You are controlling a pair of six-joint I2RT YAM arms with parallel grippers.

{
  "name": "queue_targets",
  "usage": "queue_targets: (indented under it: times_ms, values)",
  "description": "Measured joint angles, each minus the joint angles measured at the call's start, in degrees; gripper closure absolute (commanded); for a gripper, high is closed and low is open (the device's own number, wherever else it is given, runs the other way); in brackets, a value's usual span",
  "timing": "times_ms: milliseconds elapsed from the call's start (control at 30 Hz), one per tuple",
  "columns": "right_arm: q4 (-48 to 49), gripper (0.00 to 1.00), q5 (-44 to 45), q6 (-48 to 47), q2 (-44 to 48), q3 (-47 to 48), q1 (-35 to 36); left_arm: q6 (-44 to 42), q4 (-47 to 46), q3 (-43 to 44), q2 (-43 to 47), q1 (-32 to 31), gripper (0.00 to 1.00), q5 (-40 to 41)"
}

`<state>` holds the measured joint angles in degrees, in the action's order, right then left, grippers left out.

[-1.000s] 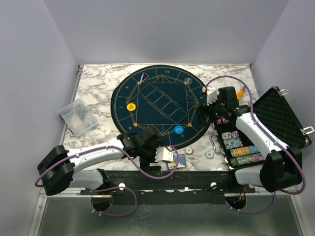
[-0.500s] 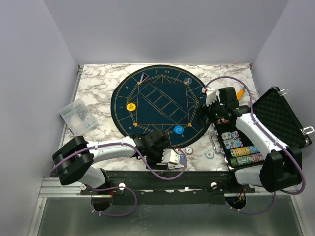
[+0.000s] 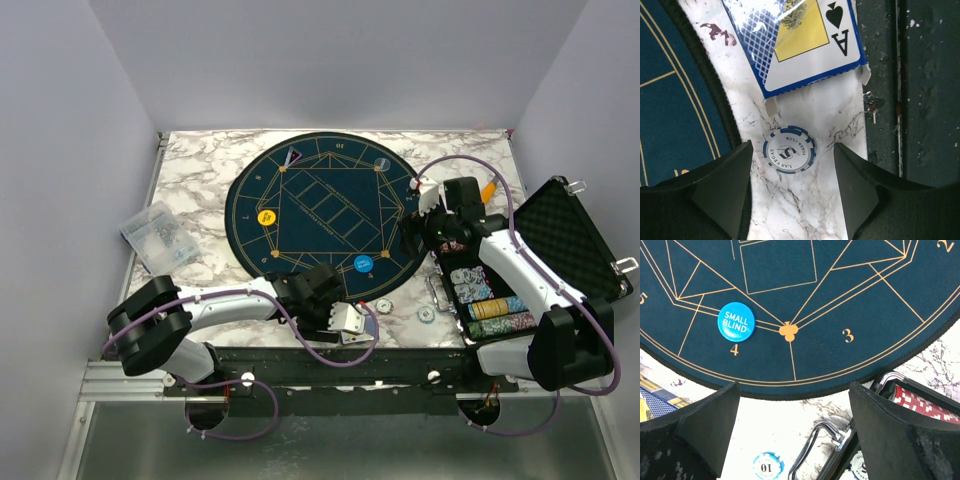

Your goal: Distribute texas hold em gaming equipment

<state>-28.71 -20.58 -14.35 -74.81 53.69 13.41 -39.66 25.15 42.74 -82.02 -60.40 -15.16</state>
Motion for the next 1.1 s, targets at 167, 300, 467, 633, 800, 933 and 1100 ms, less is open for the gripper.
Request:
queue_targets:
  times_ms: [167,300,467,633,800,933,1100]
  values:
    - [0.0,0.07,-0.1,0.0,0.0,0.0,0.0,-0.9,-0.7,0.0,-0.6,0.0,0.38,1.3]
    - [0.0,0.07,-0.1,0.0,-0.1,0.0,0.0,-1.3,-1.3,0.0,-1.5,0.0,0.47,1.4]
    - [0.0,0.07,-0.1,0.0,-0.1,0.0,0.0,-1.4,-1.7,0.1,-1.7,0.0,0.53,1.4]
    - [0.0,0.07,-0.1,0.0,-0.3,0.0,0.0,-1.5,-1.6,0.1,-1.7,0.0,0.6,1.4]
    - [0.0,0.07,-0.1,0.0,-0.5,0.0,0.0,-1.5,-1.5,0.1,-1.7,0.0,0.61,1.3]
    - [0.0,0.07,-0.1,0.0,-0.5,0.0,0.0,-1.5,-0.3,0.1,-1.2,0.0,0.61,1.1]
    - [0.0,0.07,-0.1,0.0,-0.5,0.0,0.0,-1.5,1.6,0.2,0.2,0.0,0.62,0.4]
